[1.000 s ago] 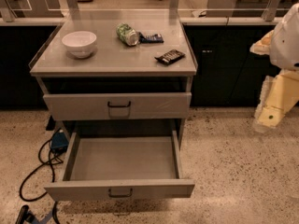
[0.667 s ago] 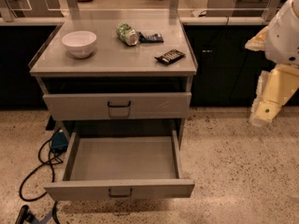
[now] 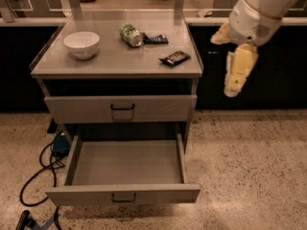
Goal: Place rxbar chocolate into middle drawer
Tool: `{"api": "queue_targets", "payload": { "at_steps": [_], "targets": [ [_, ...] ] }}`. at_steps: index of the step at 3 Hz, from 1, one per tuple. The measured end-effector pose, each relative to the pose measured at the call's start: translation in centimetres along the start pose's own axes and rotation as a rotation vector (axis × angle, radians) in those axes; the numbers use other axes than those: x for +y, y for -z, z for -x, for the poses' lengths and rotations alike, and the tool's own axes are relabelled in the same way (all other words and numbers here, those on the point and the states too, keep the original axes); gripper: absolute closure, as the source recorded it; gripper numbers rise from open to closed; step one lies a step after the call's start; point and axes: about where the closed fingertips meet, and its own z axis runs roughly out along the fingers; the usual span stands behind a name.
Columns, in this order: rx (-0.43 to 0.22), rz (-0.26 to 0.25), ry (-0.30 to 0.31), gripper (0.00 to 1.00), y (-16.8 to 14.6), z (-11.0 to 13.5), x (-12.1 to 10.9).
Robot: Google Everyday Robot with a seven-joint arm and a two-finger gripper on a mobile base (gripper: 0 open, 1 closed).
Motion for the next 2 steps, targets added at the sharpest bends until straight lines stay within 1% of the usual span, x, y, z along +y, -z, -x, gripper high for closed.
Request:
{"api": "queue_targets", "payload": {
  "at_steps": [1,2],
  "targets": [
    [-0.167,0.042,0.064,0.0,-3.1,2.7,-4.5],
    [-0.224,-0.021,0.064,0.0,-2.3,3.7,-6.9]
  ]
}}
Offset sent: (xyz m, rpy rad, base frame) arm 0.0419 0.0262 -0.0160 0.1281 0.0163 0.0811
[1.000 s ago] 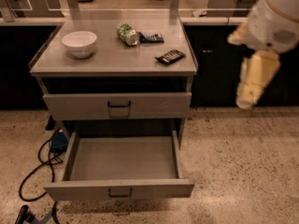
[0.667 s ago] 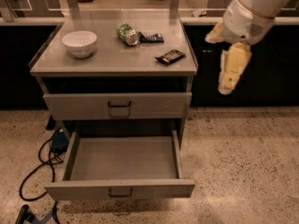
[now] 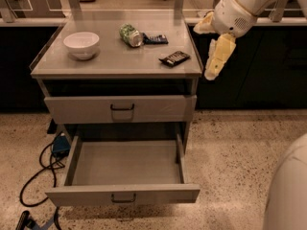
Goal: Place rxbar chocolate into middle drawer
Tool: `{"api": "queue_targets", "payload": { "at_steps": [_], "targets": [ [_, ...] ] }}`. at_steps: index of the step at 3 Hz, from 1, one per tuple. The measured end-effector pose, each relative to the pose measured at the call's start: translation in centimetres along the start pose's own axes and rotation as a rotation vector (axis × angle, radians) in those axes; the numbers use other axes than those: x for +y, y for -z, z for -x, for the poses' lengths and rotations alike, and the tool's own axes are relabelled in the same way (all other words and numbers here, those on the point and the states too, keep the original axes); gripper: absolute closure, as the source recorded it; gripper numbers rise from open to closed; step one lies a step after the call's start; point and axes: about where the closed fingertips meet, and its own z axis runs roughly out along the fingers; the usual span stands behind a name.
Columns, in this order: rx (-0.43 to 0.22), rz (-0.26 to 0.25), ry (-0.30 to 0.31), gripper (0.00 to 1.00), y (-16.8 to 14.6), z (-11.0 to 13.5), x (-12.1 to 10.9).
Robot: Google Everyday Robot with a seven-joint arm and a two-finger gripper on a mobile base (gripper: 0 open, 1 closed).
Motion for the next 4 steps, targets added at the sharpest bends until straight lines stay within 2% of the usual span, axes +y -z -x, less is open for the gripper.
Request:
{"api": "queue_targets", "payload": {
  "at_steps": [1,2,3,4],
  "targets": [
    [-0.009,-0.018,0.001,0.0,-0.4,0.3,-0.7],
    [-0.187,-0.062,-0.044,0.0,-2.5,-0.8,-2.3],
    [-0.437,-0.177,-0.179,0.0,-2.3,-1.9,-5.0],
    [-0.477,-0.251,-0.194,0.0,-1.7,-1.4,-6.8]
  ]
}}
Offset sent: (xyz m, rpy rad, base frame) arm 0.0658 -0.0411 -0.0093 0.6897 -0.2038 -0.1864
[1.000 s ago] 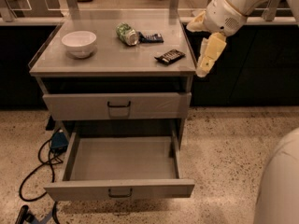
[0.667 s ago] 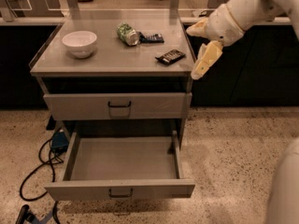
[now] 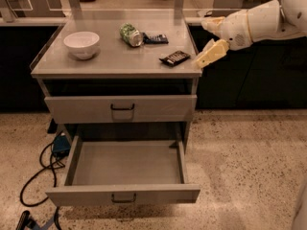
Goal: Place rxbar chocolate into middle drawer
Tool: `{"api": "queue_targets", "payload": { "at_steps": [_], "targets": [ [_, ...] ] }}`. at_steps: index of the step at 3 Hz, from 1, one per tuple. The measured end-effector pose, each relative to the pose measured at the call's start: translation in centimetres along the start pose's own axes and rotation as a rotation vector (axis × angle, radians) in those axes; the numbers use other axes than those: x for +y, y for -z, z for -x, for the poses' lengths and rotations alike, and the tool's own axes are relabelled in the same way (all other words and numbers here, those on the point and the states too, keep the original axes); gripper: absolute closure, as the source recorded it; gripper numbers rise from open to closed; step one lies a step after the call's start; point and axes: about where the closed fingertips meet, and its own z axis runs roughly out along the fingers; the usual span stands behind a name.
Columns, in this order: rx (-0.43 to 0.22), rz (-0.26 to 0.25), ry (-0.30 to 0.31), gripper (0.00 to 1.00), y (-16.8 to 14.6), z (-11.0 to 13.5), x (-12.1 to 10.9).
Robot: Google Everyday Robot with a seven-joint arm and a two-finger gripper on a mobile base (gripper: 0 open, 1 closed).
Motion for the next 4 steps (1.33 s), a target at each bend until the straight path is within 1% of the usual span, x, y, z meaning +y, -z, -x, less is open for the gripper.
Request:
{"api": "queue_targets", "payload": {
  "at_steps": [1,2,3,4],
  "targets": [
    [0.021,0.004,-0.003,0.0,-0.4,-0.2,0.3],
    [-0.07,0.014,-0.046,0.0,-3.0,0.6,-0.5],
    [-0.247,0.012,-0.212,0.0,-6.9,1.9,-3.5],
    [-0.267,0.023,-0.289,0.0,-7.2,1.8,-3.9]
  ]
}}
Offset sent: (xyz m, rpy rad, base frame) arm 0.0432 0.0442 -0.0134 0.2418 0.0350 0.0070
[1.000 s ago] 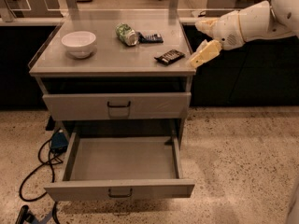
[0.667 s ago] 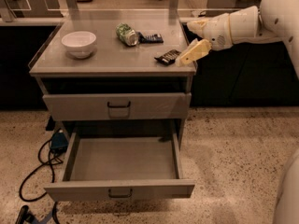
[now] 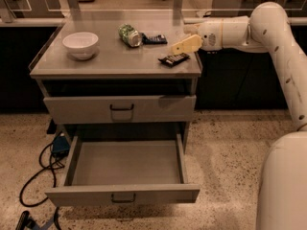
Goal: Place rxbar chocolate into middle drawer
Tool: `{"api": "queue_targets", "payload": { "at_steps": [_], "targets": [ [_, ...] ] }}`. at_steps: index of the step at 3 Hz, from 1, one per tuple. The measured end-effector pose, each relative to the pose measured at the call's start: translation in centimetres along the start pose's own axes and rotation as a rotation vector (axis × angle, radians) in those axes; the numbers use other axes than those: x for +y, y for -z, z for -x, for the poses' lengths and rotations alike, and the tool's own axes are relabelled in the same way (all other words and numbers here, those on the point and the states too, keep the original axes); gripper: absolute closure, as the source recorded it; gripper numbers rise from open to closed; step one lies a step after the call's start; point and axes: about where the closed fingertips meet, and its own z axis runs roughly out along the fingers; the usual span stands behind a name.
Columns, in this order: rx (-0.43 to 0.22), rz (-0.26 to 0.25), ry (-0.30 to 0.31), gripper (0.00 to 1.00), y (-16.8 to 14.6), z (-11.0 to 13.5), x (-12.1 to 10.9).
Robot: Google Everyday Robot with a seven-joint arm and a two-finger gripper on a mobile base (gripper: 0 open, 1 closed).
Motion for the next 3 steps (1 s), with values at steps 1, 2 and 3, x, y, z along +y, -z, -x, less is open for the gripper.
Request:
{"api": "queue_targets", "payload": {
  "at_steps": [1,2,3],
  "targets": [
    [0.067,-0.046,-0.005,0.0,-0.4,-0.4,-0.3],
    [0.219,-0.146,0.0,0.0,-3.5,0.5,-0.8],
    [0.317,-0.188,-0.006,0.0,-6.1,-0.5,-1.7]
  ]
}}
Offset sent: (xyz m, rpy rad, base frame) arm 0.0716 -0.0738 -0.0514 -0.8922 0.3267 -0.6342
